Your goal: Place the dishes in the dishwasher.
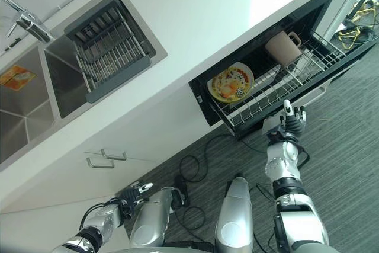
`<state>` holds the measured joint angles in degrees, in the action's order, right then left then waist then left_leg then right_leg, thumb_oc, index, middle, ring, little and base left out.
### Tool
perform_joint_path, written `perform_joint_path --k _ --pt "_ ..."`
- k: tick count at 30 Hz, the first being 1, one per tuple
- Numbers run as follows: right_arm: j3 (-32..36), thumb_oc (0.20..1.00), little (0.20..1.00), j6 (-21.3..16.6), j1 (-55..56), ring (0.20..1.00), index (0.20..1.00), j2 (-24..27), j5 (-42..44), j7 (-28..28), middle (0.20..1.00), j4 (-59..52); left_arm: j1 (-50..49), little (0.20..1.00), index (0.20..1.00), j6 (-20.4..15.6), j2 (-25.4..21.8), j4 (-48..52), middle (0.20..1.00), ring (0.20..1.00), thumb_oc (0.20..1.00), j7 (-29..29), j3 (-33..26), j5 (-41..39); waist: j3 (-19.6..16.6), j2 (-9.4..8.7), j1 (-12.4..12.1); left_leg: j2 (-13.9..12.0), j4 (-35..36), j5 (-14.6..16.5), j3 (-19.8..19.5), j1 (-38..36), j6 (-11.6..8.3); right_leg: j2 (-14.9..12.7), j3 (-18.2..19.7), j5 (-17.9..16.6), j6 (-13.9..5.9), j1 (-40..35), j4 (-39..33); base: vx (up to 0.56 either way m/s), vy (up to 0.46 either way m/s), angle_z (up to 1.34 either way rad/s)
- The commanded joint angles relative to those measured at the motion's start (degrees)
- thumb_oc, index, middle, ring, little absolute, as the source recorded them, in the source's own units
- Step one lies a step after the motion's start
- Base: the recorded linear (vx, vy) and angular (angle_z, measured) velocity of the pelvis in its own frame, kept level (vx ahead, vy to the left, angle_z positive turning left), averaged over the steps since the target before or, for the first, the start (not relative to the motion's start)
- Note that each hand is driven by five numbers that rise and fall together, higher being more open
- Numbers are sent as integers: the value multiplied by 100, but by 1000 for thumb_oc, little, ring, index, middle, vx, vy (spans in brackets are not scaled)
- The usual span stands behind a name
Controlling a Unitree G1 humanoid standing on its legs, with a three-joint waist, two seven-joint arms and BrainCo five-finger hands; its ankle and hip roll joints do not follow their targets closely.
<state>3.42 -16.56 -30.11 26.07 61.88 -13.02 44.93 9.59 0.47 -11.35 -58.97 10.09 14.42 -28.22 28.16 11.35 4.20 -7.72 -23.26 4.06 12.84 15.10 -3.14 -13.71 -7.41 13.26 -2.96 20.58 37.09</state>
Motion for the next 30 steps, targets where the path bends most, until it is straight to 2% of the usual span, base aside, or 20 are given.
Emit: perform_joint_path --k 1,4,5,6,7,11,15,17,19,20,21,26,30 --pt "-119 1000 1000 207 -418 1000 1000 -3 49 768 1000 -179 -519 1000 1000 120 106 -87 1000 1000 1000 126 518 111 -139 -114 -199 316 106 272 -106 -293 177 -30 -351 710 260 -176 700 24 24 7" --pt "-74 1000 1000 392 -675 1000 1000 215 -138 1041 1000 -80 -556 1000 1000 83 57 -27 1000 1000 1000 175 541 108 -94 -46 -243 342 82 248 -122 -239 168 -45 -346 726 266 -124 754 -17 28 3" --pt "-79 1000 1000 469 -791 1000 1000 308 -227 1054 1000 -64 -559 1000 1000 96 24 10 1000 1000 1000 196 533 97 -62 2 -256 317 131 102 -78 -183 214 -37 -403 581 315 -58 724 -95 36 0" --pt "-91 1000 1000 575 -946 1000 1000 419 -311 1176 1000 -9 -554 1000 1000 148 -19 57 1000 1000 1000 229 522 101 -47 24 -282 328 139 89 -84 -181 211 -42 -411 578 317 -52 728 -15 17 3" --pt "-100 1000 1000 601 -1015 1000 1000 486 -398 1206 1000 7 -567 1000 1000 171 -42 78 1000 1000 1000 255 520 133 -53 -5 -297 370 84 234 -139 -232 162 -67 -362 736 265 -101 790 70 -4 7" --pt "-221 1000 1000 784 -1316 1000 1000 697 -698 1437 1000 -28 -599 1000 1000 260 -162 172 1000 1000 1000 328 499 223 -27 -27 -368 363 113 223 -131 -261 156 -94 -418 704 235 -130 766 19 -14 11" --pt "-700 1000 1000 1187 -1962 1000 1000 950 -1170 1724 1000 -362 -591 1000 1000 271 -466 281 1000 1000 1000 514 503 576 53 -163 -503 248 105 209 -66 -247 151 -135 -542 620 183 -165 716 -2 -24 10" --pt "-1117 1000 1000 1570 -2806 1000 1000 1172 -997 1854 1000 -48 -473 1000 1000 293 -671 339 1000 1000 1000 407 568 506 122 -269 -718 226 122 186 -105 -166 150 -117 -656 546 145 -165 631 -59 -79 -1" --pt "-1217 1000 1000 1582 -2996 1000 1000 1198 -988 1870 1000 -2 -422 1000 1000 309 -742 361 1000 1000 1000 411 549 519 156 -301 -769 223 97 188 -119 -106 156 -110 -683 539 148 -139 639 -61 -99 17" --pt "-1361 1000 1000 1640 -3241 1000 1000 1192 -750 1847 1000 -23 -362 1000 1000 236 -935 388 1000 1000 1000 351 520 730 163 -431 -889 186 -19 231 -173 50 183 -92 -756 534 152 -79 700 -32 -132 24" --pt "-1404 1000 1000 1665 -3328 1000 1000 1175 -699 1844 1000 -29 -333 1000 1000 231 -987 405 1000 1000 1000 325 539 848 163 -473 -923 176 -63 248 -193 104 190 -84 -776 527 150 -58 705 2 -110 8" --pt "-1575 1000 1000 1854 -3730 1000 1000 1208 -440 1989 1000 115 -260 1000 1000 212 -1122 484 1000 1000 1000 204 822 1360 164 -569 -1060 162 -41 213 -262 206 195 -32 -852 430 111 -33 586 0 -2 8" --pt "-1546 1000 1000 1878 -3833 1000 1000 1183 -71 1955 1000 137 -223 1000 1000 -313 -1283 819 1000 1000 1000 -293 898 1465 164 -611 -1177 177 2 183 -299 253 218 -30 -914 352 71 -37 483 18 10 4"
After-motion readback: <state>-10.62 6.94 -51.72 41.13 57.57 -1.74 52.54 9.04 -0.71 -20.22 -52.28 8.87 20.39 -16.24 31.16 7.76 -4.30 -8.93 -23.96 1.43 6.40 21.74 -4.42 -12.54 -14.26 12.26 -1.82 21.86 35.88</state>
